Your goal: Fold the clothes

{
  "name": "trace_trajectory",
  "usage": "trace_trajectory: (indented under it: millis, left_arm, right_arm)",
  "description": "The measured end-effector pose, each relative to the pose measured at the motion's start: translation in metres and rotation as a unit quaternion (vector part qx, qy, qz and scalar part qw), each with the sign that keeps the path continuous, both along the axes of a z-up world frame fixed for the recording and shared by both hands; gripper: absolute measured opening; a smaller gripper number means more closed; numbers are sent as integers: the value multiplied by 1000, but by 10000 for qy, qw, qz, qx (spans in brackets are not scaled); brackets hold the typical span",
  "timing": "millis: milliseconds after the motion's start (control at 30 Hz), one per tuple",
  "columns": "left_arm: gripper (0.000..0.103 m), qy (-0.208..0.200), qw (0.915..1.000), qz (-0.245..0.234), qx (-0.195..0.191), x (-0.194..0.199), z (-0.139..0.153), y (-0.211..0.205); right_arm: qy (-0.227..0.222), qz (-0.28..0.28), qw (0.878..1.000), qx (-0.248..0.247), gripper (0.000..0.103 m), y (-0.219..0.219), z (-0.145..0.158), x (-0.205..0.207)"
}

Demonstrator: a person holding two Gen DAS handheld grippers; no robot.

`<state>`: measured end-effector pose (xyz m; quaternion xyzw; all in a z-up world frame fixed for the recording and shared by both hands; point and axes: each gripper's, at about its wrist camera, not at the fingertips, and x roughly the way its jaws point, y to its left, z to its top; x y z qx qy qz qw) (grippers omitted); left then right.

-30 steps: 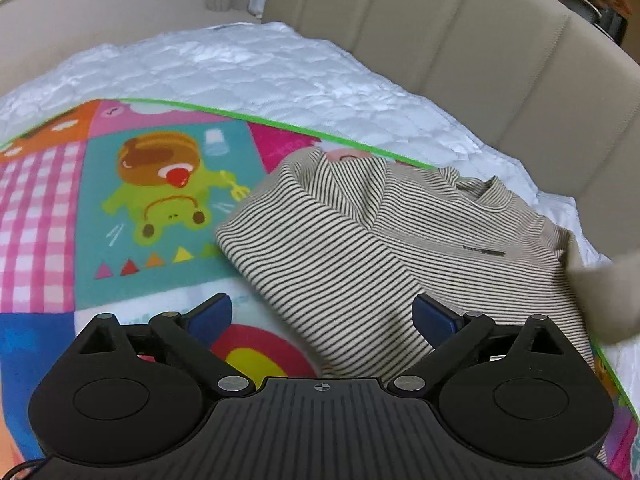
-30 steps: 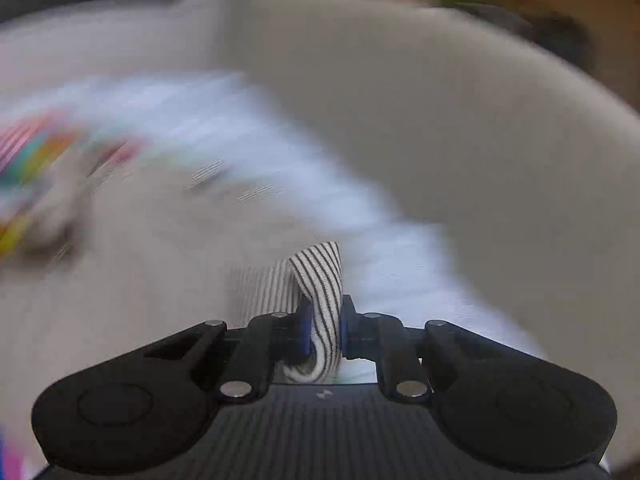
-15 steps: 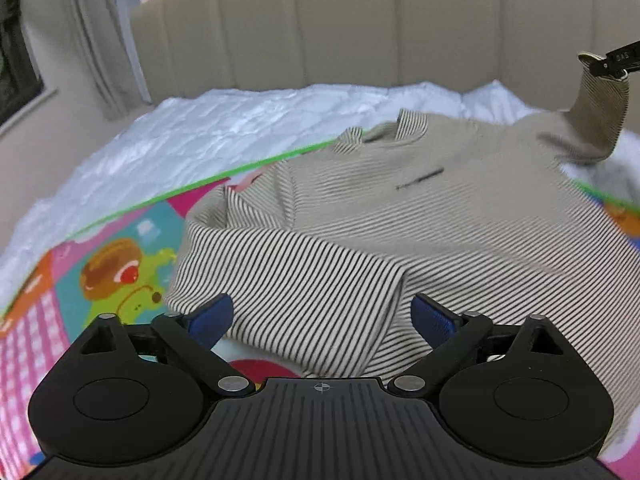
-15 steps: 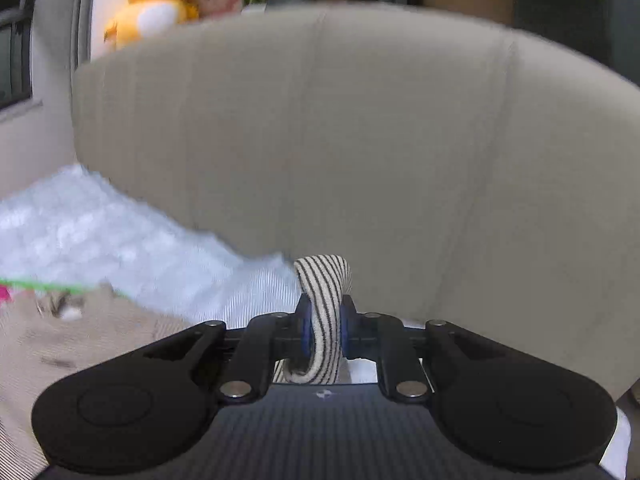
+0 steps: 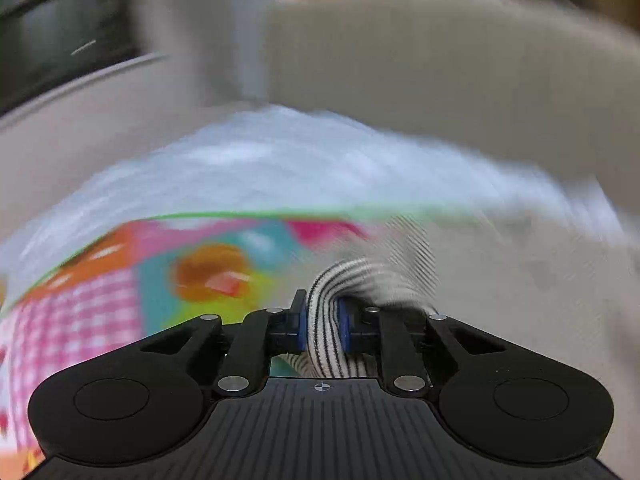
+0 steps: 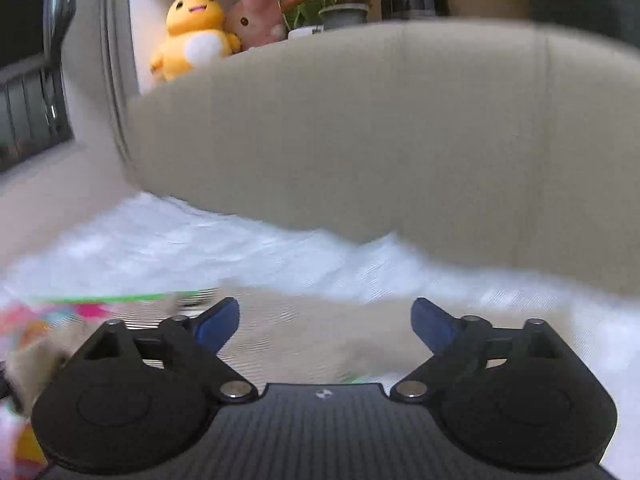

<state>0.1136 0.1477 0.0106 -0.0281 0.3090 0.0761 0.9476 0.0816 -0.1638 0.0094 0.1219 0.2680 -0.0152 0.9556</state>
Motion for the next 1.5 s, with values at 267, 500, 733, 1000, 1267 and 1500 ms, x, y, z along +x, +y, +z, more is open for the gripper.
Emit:
trace_trajectory:
  millis: [267, 500, 733, 1000, 1267, 1500]
  left_arm:
    - [17, -182, 9788, 1703, -1125, -3, -6, 114]
    - [38, -285, 9482, 2966, -1104, -21, -8, 142]
    - [76, -25, 9736, 1437, -1776, -15, -3, 84]
    - [84, 1282, 9791, -1427, -680, -10, -42, -68]
    - [83, 2131, 9682, -1220, -485, -31, -57, -68]
    - [78, 2390, 9616, -1324, -269, -48, -65, -73]
  right_arm:
    - [1027, 1216, 9868, 306, 101, 64, -70, -2]
    - [1484, 1566, 9759, 323, 103, 83, -102, -4]
    - [1628, 1412, 9763, 199, 103, 90, -105, -5]
    - [1510, 1408, 9781, 268, 103, 75, -89, -10]
    - [1569, 1315, 9750, -863, 72, 14, -66, -11]
    - [2271, 1249, 9658, 125, 72, -19, -88, -11]
